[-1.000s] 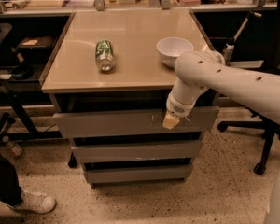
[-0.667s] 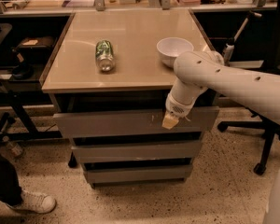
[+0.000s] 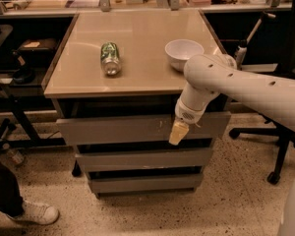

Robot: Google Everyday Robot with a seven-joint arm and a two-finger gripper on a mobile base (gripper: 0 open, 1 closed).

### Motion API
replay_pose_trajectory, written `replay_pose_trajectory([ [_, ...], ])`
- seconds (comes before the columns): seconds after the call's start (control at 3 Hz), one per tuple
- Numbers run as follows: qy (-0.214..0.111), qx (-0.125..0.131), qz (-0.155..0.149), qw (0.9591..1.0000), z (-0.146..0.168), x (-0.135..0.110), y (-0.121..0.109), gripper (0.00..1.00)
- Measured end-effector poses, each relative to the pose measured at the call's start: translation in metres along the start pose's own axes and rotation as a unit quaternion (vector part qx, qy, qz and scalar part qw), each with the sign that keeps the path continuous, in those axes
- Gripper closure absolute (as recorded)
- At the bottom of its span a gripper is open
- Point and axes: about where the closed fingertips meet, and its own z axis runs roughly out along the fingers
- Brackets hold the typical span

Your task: Close top drawer

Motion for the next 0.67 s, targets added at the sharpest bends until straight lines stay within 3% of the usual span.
replay_pose_trajectory([
  [0.33,0.0,0.0,0.0,1.0,0.0,0.0,0.0,0.0],
  [0.67,0.0,0.0,0.0,1.0,0.0001,0.0,0.0,0.0],
])
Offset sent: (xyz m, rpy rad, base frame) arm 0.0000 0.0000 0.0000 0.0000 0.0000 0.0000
